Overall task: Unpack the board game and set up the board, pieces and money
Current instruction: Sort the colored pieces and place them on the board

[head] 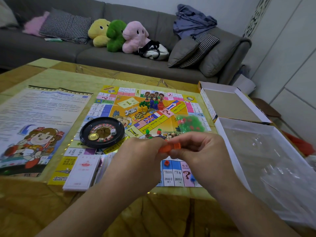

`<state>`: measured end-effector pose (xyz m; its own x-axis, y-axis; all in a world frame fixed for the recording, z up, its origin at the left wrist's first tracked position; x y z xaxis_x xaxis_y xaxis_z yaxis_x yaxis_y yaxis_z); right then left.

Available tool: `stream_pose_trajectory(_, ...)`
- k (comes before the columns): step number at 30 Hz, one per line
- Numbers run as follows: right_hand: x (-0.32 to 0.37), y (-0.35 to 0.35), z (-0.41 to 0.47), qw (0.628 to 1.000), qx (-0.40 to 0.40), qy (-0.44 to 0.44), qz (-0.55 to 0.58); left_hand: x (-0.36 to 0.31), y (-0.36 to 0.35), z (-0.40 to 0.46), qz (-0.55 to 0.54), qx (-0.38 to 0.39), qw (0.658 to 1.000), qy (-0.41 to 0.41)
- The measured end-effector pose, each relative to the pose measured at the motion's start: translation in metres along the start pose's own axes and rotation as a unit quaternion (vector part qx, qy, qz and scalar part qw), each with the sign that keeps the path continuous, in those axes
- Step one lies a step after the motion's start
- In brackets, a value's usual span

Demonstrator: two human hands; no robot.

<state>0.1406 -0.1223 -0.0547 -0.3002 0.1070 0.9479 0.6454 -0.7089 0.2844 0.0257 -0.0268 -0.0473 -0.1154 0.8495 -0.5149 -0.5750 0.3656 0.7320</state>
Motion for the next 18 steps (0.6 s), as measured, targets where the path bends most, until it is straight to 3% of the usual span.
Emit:
stream_pose_trajectory(7, 0.011, 0.008, 0.004, 1.0, -0.012, 0.017, 0.023, 0.021, 0.003, 0.004, -0.129, -0.033, 0.987, 0.093)
stream_pose_trajectory(12, 0.009, 0.017, 0.004, 1.0, -0.021, 0.021, -0.006, 0.033, -0.014, 0.005, -0.259, 0.011, 0.953, 0.154)
stream_pose_trajectory(15, 0.006, 0.012, 0.004, 1.0, -0.005, 0.016, 0.026, 0.03, -0.026, 0.003, -0.341, 0.032, 0.923, 0.176)
stream_pose_trajectory(18, 0.003, 0.002, 0.002, 0.997, 0.02, -0.002, 0.072, 0.029, -0.038, 0.001, -0.45, 0.049, 0.863, 0.223)
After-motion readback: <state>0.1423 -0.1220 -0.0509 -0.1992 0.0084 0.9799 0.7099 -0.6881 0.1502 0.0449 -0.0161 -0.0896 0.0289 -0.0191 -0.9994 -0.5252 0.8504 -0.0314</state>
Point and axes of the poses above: each hand's wrist, its own z-axis towards the middle knuckle, its own y-axis out of the back of the hand, x = y × z, the point moved 10 cm from there along z, towards the middle knuckle, and after that the axes turned 2 degrees about -y, right-handed, at the moved point
